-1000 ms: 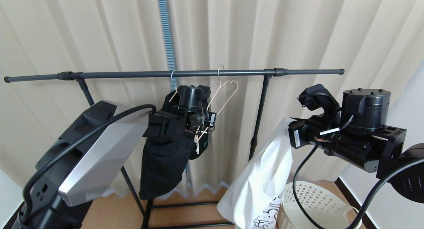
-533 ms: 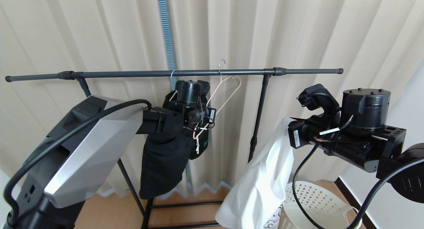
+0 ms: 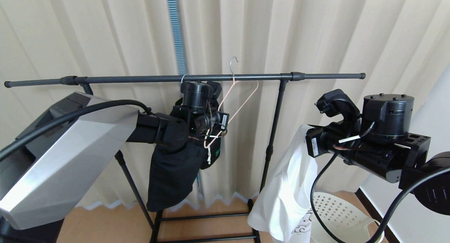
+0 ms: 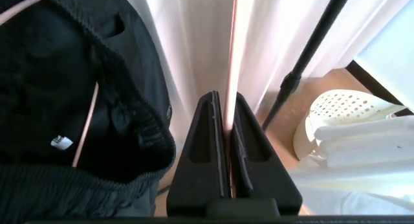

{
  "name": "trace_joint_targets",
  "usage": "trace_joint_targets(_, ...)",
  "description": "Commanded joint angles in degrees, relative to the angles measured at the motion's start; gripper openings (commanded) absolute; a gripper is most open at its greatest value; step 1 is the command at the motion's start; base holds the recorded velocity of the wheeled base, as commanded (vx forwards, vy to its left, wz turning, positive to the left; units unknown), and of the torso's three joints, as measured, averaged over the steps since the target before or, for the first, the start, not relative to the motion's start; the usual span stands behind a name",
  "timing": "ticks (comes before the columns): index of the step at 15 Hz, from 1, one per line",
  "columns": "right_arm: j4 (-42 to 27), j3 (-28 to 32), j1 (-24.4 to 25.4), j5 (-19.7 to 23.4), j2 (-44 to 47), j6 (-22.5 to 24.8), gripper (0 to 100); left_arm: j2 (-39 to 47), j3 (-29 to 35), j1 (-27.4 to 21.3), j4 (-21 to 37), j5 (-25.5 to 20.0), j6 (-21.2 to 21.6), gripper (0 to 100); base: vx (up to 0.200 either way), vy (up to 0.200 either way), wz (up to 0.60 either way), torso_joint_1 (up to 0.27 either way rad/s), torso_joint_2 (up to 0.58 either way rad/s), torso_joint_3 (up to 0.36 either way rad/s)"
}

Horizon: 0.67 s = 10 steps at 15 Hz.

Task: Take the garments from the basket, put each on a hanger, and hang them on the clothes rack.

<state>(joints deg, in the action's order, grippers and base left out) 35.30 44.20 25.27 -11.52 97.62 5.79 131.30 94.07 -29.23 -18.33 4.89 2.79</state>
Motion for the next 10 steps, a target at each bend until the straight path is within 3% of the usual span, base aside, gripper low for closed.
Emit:
trace_joint_targets(1, 0.0, 0.0, 0.0, 0.0, 0.0, 0.0, 0, -4.0, -4.7, -0.8, -1.8, -0.1, 0.1, 0, 0.0, 0.0, 0.0, 0.0, 0.0, 0.0)
trace_joint_targets(6, 0.0, 0.0, 0.0, 0.0, -0.1, 0.0, 0, -11.4, -15.3, -2.5, -3.9, -0.1, 0.2, 0, 0.0, 0.0, 0.0, 0.0, 0.0, 0.0)
trace_joint_targets(9, 0.0, 0.3, 0.0, -0.6, -0.2, 0.0, 0, -19.9, -30.0, -3.3, -11.6, -0.2, 0.4, 0, 0.0, 0.0, 0.0, 0.0, 0.0, 0.0)
trace_joint_targets(10, 0.0, 0.3, 0.0, -0.7, -0.3, 0.0, 0, -21.2, -32.1, -3.3, -12.6, -0.2, 0.5, 0, 0.0, 0.0, 0.0, 0.0, 0.0, 0.0)
